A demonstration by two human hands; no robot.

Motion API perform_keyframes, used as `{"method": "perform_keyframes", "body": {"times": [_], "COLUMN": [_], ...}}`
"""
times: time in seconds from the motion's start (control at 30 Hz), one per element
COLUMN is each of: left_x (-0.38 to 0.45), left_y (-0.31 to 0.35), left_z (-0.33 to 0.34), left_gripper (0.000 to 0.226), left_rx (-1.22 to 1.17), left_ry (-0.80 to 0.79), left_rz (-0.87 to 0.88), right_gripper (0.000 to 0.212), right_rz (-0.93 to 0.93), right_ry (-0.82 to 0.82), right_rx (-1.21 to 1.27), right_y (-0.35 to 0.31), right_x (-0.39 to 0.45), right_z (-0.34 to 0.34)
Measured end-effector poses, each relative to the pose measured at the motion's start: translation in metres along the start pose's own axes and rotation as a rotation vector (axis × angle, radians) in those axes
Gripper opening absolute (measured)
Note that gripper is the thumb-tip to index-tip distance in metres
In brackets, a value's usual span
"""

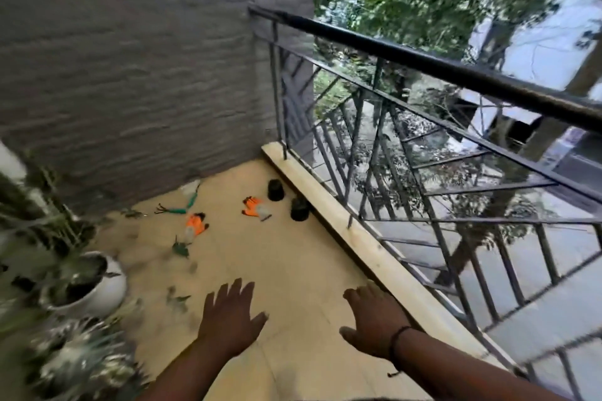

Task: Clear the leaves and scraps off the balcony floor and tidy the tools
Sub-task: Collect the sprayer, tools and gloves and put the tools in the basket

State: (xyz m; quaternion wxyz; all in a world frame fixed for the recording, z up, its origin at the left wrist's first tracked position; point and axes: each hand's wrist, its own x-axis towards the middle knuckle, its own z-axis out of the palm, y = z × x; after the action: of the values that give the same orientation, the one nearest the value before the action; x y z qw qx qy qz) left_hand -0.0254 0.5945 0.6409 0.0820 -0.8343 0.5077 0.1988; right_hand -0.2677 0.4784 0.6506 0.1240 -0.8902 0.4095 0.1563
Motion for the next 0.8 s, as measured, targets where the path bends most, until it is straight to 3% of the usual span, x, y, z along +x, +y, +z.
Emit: {"method": "perform_keyframes", "body": {"times": [0.37,0.5,0.6,0.67,0.73,0.8], "left_x": [0.082,0.108,0.123,0.129,0.135,0.143], "left_y": [0.015,0.024,0.019,0.008,-0.014,-0.043], "left_z": [-0.063,-0.096,-0.103,-0.103,-0.103,-0.106], "left_gripper": [0.082,0.115,0.099,0.111,0.137,0.141], "left_rx": [-0.088,-0.125,-0.186,-0.239,-0.288,-0.305], "left_ry": [0.021,0.040,0.047,0.012,-0.005,0.000], "left_rz": [-0.197,-0.248,-0.334,-0.357,-0.387,-0.433], "right_gripper": [0.069,0.071,0.073,0.074,0.075,0.075], "right_rz": [-0.285,-0.363,-0.439,-0.477,-0.510,-0.538], "right_ry": [0.022,0.001,-0.002,0.004,0.004,0.000], "right_rx": [-0.121,-0.161,-0.212,-0.199,-0.193,-0.209], "right_y": [0.018,0.023,0.011,-0.002,-0.024,-0.050], "right_x": [0.159,0.215,0.254,0.274,0.296,0.321], "right_z": [-0.082,-0.123,-0.147,-0.158,-0.168,-0.175]}}
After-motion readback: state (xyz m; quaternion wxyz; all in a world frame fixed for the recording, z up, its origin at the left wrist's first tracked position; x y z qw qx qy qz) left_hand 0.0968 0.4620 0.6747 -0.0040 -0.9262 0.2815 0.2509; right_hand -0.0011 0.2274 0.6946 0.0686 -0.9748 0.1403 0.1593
